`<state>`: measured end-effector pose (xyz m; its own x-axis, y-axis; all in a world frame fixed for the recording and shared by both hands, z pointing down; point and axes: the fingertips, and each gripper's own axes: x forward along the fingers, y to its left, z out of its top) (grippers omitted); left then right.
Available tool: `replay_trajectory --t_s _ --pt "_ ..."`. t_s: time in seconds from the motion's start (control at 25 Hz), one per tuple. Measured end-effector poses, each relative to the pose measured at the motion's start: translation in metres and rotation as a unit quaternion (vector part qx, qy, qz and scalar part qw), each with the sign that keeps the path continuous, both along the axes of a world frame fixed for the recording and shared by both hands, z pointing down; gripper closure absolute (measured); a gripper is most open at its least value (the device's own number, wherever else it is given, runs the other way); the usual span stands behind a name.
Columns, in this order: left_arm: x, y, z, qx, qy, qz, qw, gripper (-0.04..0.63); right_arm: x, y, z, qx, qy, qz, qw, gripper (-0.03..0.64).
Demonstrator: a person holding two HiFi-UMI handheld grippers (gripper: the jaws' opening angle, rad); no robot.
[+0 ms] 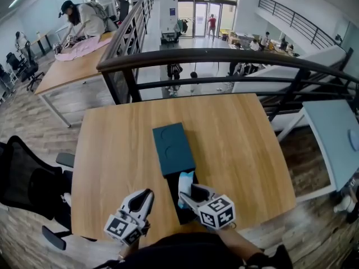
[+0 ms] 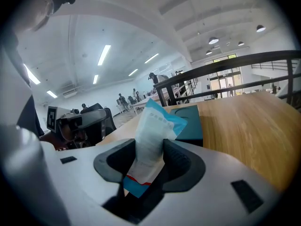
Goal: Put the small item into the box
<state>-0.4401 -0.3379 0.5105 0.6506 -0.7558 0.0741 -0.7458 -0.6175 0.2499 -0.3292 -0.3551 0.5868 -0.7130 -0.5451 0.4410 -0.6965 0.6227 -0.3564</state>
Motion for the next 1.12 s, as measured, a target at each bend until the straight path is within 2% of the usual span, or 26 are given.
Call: replay_trajectory --t_s 0.4,0.56,1.12 --pt "-0.013 -0.018 0.005 0.013 -0.005 0.001 0.9999 0.572 -0.012 -0.01 0.037 -0.037 0.044 -0.01 0.998 0.432" --pt "-0.017 -0.016 0.012 0.003 0.009 -0.013 0.9999 0.572 -0.016 -0.011 0.054 -0.046 0.074 -0.018 0.996 0.431" --pt "-0.03 -0.019 0.022 -0.008 0.006 -0.031 0.9995 0.572 -0.022 -0.016 0.092 -0.067 0.146 -0.05 0.986 0.431"
